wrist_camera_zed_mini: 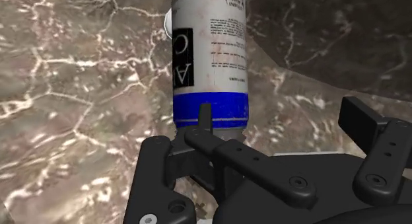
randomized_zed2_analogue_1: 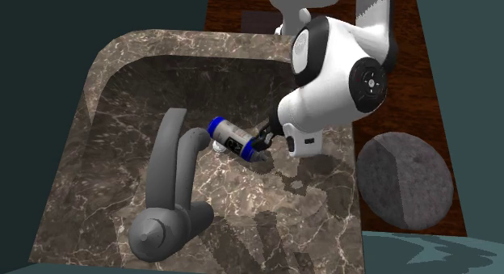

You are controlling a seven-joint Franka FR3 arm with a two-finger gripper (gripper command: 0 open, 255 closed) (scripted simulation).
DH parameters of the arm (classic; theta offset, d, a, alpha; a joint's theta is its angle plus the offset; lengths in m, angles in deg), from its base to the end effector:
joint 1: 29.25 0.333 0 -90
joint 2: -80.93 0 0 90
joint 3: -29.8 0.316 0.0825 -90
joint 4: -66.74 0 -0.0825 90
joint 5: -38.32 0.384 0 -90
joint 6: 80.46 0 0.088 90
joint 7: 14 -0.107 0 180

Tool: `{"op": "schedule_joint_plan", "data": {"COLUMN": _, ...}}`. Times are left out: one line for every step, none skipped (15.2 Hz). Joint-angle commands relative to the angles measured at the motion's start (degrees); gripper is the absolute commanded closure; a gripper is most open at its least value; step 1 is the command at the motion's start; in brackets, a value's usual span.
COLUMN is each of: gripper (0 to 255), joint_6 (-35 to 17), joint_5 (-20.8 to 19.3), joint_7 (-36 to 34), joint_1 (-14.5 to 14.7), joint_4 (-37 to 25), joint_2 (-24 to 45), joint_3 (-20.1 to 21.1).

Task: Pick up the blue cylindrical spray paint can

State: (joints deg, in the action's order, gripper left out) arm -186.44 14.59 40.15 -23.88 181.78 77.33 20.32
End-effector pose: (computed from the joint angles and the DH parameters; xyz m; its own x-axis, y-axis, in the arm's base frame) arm 0.5263 -0.0709 0.4805 0.5152 0.7759 -0.3641 0.8520 -0.5097 0.1193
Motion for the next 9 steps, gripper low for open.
{"op": "schedule_joint_plan", "data": {"gripper": 0, "joint_6": -2.13, "joint_5": -2.05, "joint_7": 3.83, "joint_1": 0.2, "joint_4": -1.88, "joint_2": 3.41, "joint_3": 0.08}}
{"op": "schedule_joint_plan", "data": {"gripper": 0, "joint_6": -3.21, "joint_5": -3.0, "joint_7": 5.48, "joint_1": 0.32, "joint_4": -2.95, "joint_2": 5.27, "joint_3": 0.2}}
{"op": "schedule_joint_plan", "data": {"gripper": 0, "joint_6": -4.28, "joint_5": -3.97, "joint_7": 7.08, "joint_1": 0.44, "joint_4": -4.02, "joint_2": 7.12, "joint_3": 0.34}}
{"op": "schedule_joint_plan", "data": {"gripper": 0, "joint_6": -5.18, "joint_5": -4.79, "joint_7": 8.39, "joint_1": 0.54, "joint_4": -4.93, "joint_2": 8.66, "joint_3": 0.48}}
{"op": "schedule_joint_plan", "data": {"gripper": 0, "joint_6": -5.82, "joint_5": -4.89, "joint_7": 8.09, "joint_1": 0.5, "joint_4": -4.45, "joint_2": 8.88, "joint_3": 0.46}}
{"op": "schedule_joint_plan", "data": {"gripper": 0, "joint_6": -6.46, "joint_5": -4.99, "joint_7": 7.79, "joint_1": 0.46, "joint_4": -3.99, "joint_2": 9.12, "joint_3": 0.44}}
{"op": "schedule_joint_plan", "data": {"gripper": 0, "joint_6": -7.1, "joint_5": -5.09, "joint_7": 7.49, "joint_1": 0.43, "joint_4": -3.54, "joint_2": 9.37, "joint_3": 0.41}}
{"op": "schedule_joint_plan", "data": {"gripper": 0, "joint_6": -7.74, "joint_5": -5.2, "joint_7": 7.19, "joint_1": 0.4, "joint_4": -3.11, "joint_2": 9.62, "joint_3": 0.38}}
{"op": "schedule_joint_plan", "data": {"gripper": 0, "joint_6": -8.38, "joint_5": -5.31, "joint_7": 6.9, "joint_1": 0.37, "joint_4": -2.68, "joint_2": 9.89, "joint_3": 0.36}}
